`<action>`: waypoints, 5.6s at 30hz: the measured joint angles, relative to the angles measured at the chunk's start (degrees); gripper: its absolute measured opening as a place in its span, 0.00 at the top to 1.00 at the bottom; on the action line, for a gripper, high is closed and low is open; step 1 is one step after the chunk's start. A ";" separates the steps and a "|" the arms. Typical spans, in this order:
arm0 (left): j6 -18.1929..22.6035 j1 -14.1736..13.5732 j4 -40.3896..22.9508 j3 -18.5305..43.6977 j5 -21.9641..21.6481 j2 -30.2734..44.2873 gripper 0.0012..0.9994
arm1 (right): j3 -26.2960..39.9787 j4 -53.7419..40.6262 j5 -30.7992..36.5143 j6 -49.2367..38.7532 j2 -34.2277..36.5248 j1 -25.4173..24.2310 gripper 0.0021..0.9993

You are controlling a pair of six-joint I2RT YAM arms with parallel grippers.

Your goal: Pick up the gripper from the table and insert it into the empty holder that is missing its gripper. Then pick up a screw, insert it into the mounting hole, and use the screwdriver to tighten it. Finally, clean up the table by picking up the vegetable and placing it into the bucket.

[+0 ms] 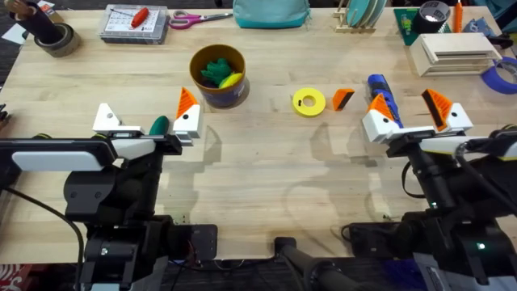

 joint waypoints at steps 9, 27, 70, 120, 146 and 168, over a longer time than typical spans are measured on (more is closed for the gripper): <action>-0.01 0.00 0.00 0.00 0.00 0.00 0.01 | 0.02 -0.39 0.00 0.00 0.00 0.00 0.01; -0.02 0.00 -8.15 15.79 -0.31 3.84 0.02 | 18.17 -7.95 -0.70 0.00 1.65 0.00 0.00; -0.04 0.00 -62.56 70.07 0.02 67.45 0.01 | 77.13 -67.74 -0.63 -2.45 72.85 0.00 0.00; 7.84 15.39 -57.23 58.49 0.13 90.35 0.05 | 77.13 -65.64 -0.63 -2.36 72.85 0.00 0.00; 9.01 14.91 -53.75 58.71 5.11 96.35 0.99 | 77.13 -65.63 -0.63 -2.36 72.85 0.00 0.00; 8.44 10.31 -59.28 70.23 3.65 88.36 0.99 | 77.13 -65.61 -0.63 -2.36 72.85 0.00 0.00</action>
